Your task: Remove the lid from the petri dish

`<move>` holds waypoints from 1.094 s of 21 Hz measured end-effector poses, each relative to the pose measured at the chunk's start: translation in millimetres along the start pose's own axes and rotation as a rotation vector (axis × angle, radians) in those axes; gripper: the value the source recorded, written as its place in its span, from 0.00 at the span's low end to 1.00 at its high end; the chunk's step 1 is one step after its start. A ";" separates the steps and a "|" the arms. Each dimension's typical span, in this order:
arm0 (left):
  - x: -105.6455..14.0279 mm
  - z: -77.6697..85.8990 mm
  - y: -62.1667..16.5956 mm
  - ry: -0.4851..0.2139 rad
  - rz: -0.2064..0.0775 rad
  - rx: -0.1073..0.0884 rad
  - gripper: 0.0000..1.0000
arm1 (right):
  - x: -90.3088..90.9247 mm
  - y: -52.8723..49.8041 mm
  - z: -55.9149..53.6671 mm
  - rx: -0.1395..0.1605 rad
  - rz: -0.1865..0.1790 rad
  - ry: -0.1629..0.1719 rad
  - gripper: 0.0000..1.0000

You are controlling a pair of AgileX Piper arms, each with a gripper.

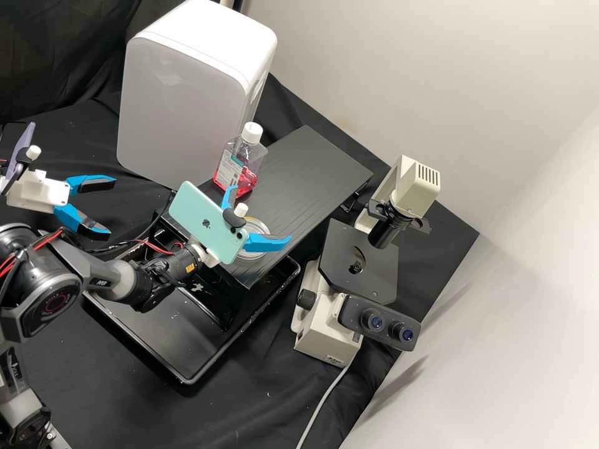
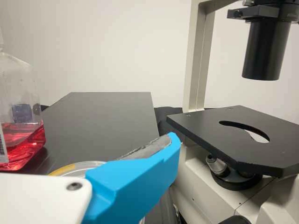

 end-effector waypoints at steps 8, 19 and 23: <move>0.0 -0.9 0.3 0.010 0.004 -0.005 1.00 | 0.0 0.0 0.0 0.000 0.000 0.000 1.00; 0.0 -0.9 0.3 0.010 0.004 -0.005 1.00 | -22.0 0.8 0.0 -0.001 0.015 0.015 1.00; 0.0 -0.9 0.3 0.010 0.004 -0.005 1.00 | -30.6 5.3 5.6 0.014 0.033 -0.002 1.00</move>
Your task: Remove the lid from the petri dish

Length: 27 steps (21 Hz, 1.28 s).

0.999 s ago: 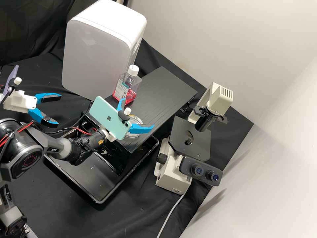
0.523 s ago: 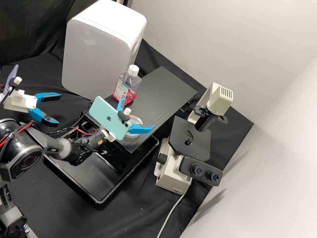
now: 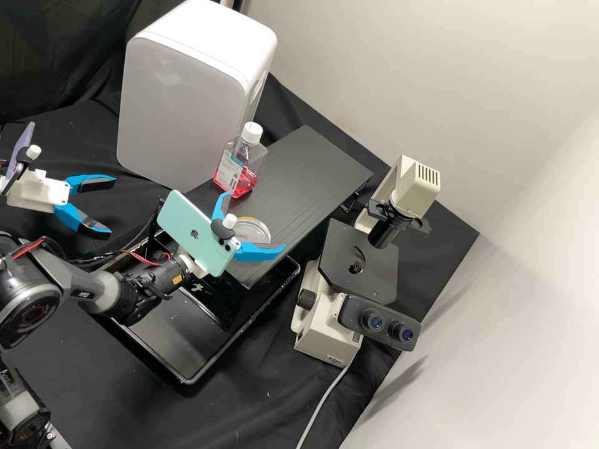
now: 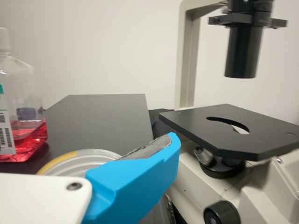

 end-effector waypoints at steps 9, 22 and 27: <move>0.0 0.0 0.0 0.000 0.000 0.007 1.00 | -4.4 4.8 4.2 0.016 0.021 -0.012 1.00; 0.0 0.0 0.0 0.000 0.000 0.025 1.00 | -15.4 -12.6 13.3 0.012 -0.037 -0.039 1.00; 0.0 0.0 0.0 0.000 0.000 0.029 1.00 | -17.0 -13.6 14.5 0.012 -0.042 -0.045 1.00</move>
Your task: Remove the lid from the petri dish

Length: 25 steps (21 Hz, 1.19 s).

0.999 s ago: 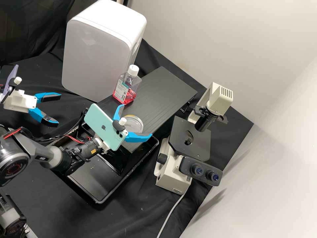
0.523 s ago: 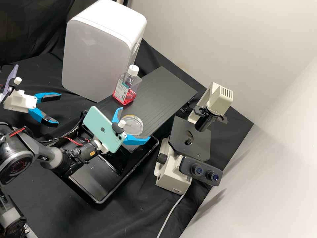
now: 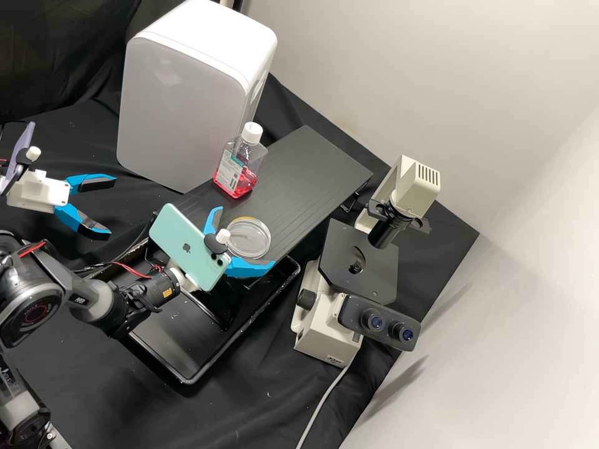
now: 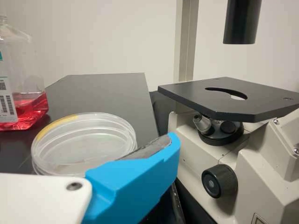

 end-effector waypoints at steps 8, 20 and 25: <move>0.0 0.0 0.0 0.000 0.000 0.000 1.00 | 0.1 -0.1 0.3 -0.003 0.000 -0.002 1.00; 0.0 0.0 0.0 0.000 0.000 0.000 1.00 | 6.1 -6.8 9.8 -0.001 -0.007 -0.034 1.00; 0.0 0.0 0.0 0.000 0.000 0.001 1.00 | 6.1 -6.8 9.8 -0.001 -0.007 -0.034 1.00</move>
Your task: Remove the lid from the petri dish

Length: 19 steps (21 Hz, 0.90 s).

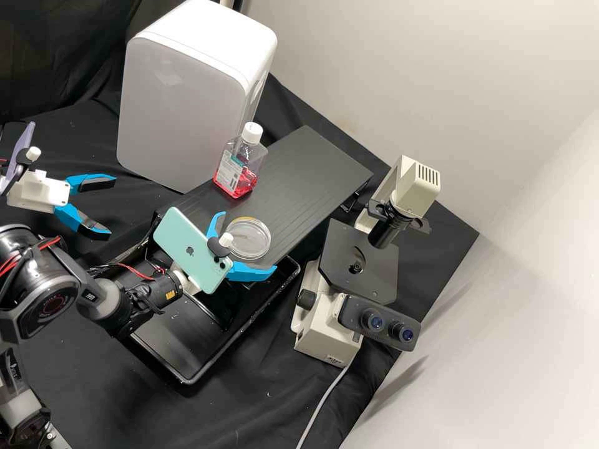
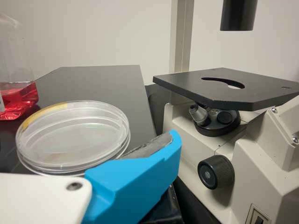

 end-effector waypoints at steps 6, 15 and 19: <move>0.0 0.0 0.0 0.000 0.000 0.014 1.00 | 0.0 0.1 0.1 -0.019 0.001 -0.001 1.00; 0.0 0.0 0.0 0.000 0.000 0.014 1.00 | -0.5 1.2 -1.1 -0.021 0.005 0.004 1.00; 0.0 0.0 0.0 0.000 0.000 0.014 1.00 | -0.5 1.2 -1.1 -0.021 0.005 0.004 1.00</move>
